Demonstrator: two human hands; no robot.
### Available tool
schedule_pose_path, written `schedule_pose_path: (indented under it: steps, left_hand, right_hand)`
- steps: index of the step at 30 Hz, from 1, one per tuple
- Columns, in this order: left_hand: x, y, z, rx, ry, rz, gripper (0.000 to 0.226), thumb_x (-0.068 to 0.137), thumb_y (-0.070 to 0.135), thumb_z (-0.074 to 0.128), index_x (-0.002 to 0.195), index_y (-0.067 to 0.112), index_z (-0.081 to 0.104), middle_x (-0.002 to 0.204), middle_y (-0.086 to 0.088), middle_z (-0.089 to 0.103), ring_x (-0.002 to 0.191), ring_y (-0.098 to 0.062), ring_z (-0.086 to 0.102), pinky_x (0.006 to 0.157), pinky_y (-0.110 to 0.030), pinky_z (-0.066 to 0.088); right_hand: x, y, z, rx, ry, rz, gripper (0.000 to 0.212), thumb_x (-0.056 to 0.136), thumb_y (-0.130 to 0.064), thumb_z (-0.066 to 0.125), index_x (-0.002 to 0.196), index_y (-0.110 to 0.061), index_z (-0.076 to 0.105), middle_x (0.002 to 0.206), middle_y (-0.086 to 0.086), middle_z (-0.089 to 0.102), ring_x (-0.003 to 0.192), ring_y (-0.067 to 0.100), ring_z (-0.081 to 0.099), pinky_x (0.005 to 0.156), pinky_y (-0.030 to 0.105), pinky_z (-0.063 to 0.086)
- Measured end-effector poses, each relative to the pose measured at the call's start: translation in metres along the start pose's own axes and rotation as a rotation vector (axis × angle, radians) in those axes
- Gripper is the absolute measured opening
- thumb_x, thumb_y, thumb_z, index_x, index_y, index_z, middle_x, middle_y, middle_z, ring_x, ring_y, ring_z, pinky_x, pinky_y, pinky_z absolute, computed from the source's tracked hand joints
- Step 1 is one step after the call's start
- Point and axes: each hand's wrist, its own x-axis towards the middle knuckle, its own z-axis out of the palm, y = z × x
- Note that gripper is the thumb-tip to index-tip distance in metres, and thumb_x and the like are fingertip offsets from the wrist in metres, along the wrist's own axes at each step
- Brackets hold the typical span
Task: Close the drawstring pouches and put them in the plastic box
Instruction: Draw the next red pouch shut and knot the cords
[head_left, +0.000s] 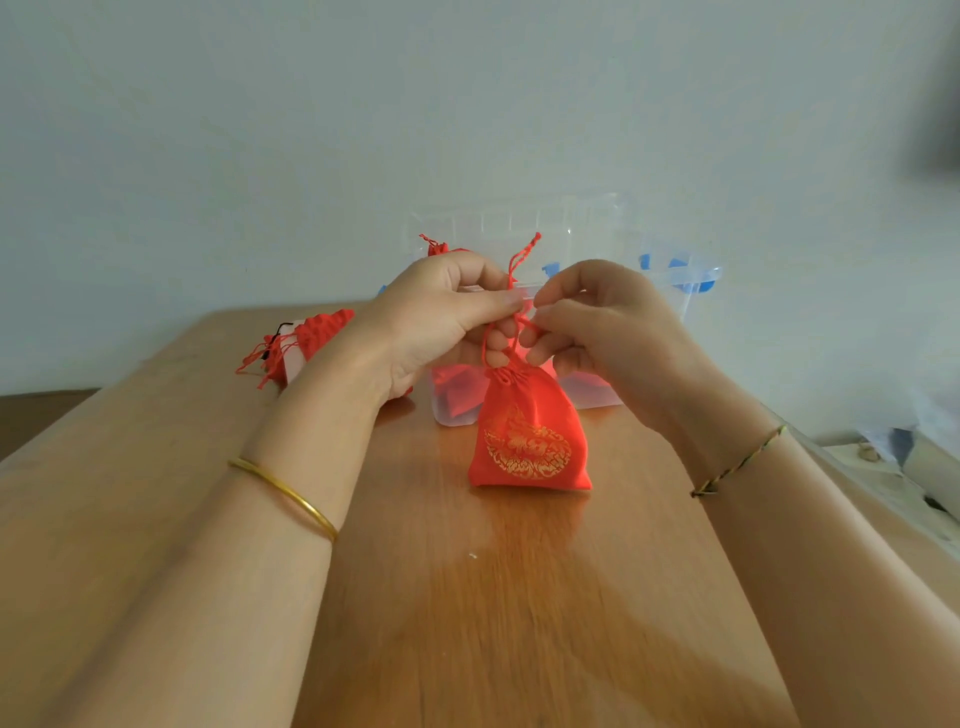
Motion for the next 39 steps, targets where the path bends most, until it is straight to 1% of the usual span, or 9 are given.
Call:
schedule_pose_path:
  steps: [7,14,17,20,23,28,31,35,39]
  left_hand:
    - [0.003,-0.002,-0.001,0.032,0.126,-0.006,0.009,0.087,0.005,0.060,0.080,0.007,0.055,0.065,-0.009,0.054,0.040,-0.008,0.056,0.044,-0.022,0.053]
    - [-0.001,0.002,0.002,0.014,0.161,-0.015,0.008,0.086,0.003,0.061,0.080,0.001,0.056,0.065,-0.012,0.056,0.041,-0.010,0.059,0.043,-0.019,0.050]
    - [-0.002,0.005,0.002,0.051,0.171,-0.004,0.003,0.087,-0.001,0.057,0.085,0.000,0.057,0.070,-0.015,0.056,0.041,-0.009,0.059,0.042,-0.017,0.048]
    - [-0.002,0.010,0.000,0.066,0.183,0.007,0.011,0.088,-0.002,0.053,0.099,-0.001,0.056,0.078,-0.014,0.056,0.044,-0.011,0.060,0.044,-0.019,0.049]
    - [-0.003,0.016,0.000,0.130,0.178,0.037,0.016,0.087,0.001,0.054,0.104,0.004,0.054,0.089,-0.013,0.059,0.058,-0.016,0.063,0.058,-0.027,0.056]
    - [-0.006,0.018,0.006,0.554,0.179,0.194,0.016,0.077,0.011,0.063,0.091,0.018,0.058,0.088,0.001,0.059,0.081,-0.015,0.062,0.074,-0.030,0.051]
    - [-0.008,0.018,0.005,0.749,0.151,0.263,0.017,0.074,0.012,0.066,0.076,0.026,0.059,0.103,-0.002,0.054,0.093,-0.014,0.056,0.075,-0.017,0.042]
    - [-0.006,0.015,0.005,0.825,0.191,0.263,0.013,0.073,0.020,0.073,0.077,0.029,0.065,0.106,-0.002,0.051,0.104,-0.019,0.052,0.087,-0.028,0.042]
    - [-0.004,0.012,0.005,0.870,0.216,0.269,0.010,0.074,0.022,0.073,0.082,0.025,0.069,0.107,0.000,0.052,0.104,-0.016,0.050,0.084,-0.021,0.035]
  right_hand:
    - [0.001,0.010,0.011,-0.346,0.094,-0.269,0.027,0.071,-0.006,0.073,0.072,-0.024,0.052,0.062,-0.009,0.048,0.052,-0.001,0.043,0.055,0.015,0.035]
    - [-0.001,0.011,0.017,-0.550,0.177,-0.407,0.009,0.073,-0.012,0.072,0.079,-0.012,0.065,0.065,-0.017,0.041,0.060,-0.008,0.047,0.056,0.007,0.034]
    - [-0.001,0.010,0.018,-0.622,0.188,-0.390,0.003,0.075,-0.013,0.068,0.078,-0.012,0.068,0.066,-0.016,0.044,0.058,0.001,0.046,0.056,0.011,0.035]
    - [-0.001,0.008,0.014,-0.426,0.159,-0.221,0.006,0.077,-0.008,0.065,0.072,-0.010,0.069,0.058,-0.011,0.053,0.053,0.002,0.046,0.052,0.012,0.035]
    - [-0.001,0.008,0.010,-0.103,0.124,0.022,0.016,0.078,-0.009,0.067,0.062,-0.008,0.065,0.044,-0.009,0.045,0.039,0.001,0.037,0.041,0.014,0.030]
    - [0.000,0.009,0.010,0.284,0.086,0.241,0.023,0.080,-0.003,0.062,0.060,-0.007,0.052,0.051,0.002,0.036,0.040,0.008,0.023,0.038,0.018,0.016]
    - [0.001,0.008,0.009,0.409,0.091,0.317,0.022,0.082,-0.002,0.060,0.063,-0.009,0.051,0.049,0.000,0.039,0.038,0.005,0.024,0.039,0.017,0.015]
    - [0.002,0.009,0.006,0.479,0.080,0.349,0.021,0.082,-0.002,0.059,0.065,-0.010,0.050,0.049,-0.001,0.041,0.036,0.004,0.027,0.038,0.015,0.016]
    - [0.002,0.009,0.005,0.501,0.043,0.342,0.022,0.084,-0.003,0.058,0.064,-0.009,0.052,0.049,0.000,0.042,0.036,0.004,0.029,0.036,0.015,0.020]
